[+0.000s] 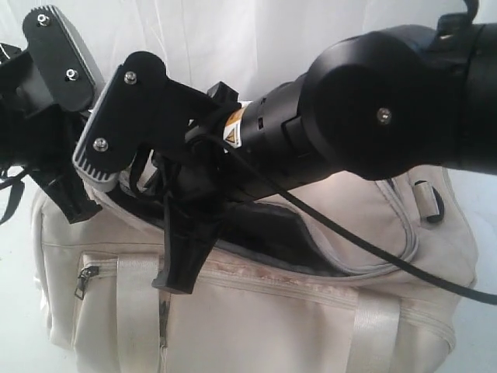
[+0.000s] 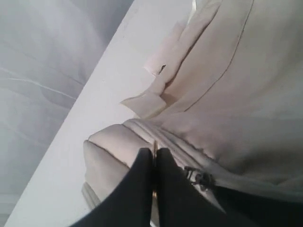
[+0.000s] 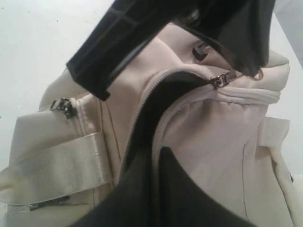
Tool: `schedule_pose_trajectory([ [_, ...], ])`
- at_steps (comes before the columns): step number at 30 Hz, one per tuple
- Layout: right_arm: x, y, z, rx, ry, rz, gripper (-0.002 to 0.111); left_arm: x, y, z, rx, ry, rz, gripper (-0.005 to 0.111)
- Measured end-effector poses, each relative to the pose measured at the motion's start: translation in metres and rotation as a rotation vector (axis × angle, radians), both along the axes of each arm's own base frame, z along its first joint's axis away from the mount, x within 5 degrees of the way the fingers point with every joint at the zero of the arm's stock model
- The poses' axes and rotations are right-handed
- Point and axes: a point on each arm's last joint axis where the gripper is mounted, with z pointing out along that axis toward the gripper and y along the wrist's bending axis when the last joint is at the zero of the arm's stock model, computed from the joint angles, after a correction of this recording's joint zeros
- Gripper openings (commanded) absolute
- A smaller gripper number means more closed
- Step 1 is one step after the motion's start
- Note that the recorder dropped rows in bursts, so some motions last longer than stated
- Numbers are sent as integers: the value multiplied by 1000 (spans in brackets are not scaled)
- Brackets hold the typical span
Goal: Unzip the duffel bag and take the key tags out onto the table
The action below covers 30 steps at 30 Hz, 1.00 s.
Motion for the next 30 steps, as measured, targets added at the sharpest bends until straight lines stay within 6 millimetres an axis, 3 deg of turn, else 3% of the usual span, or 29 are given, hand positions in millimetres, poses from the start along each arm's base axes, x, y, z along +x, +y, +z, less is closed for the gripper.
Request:
schedule_pose_trajectory([
  [9, -5, -9, 15, 30, -22, 4, 0, 44, 28, -9, -120, -49, 184, 0],
  [16, -9, -17, 21, 14, -9, 12, 0, 69, 19, -35, -135, -22, 182, 0],
  [30, -14, -36, 46, 88, -43, -7, 0, 113, 5, -21, -198, 3, 237, 0],
])
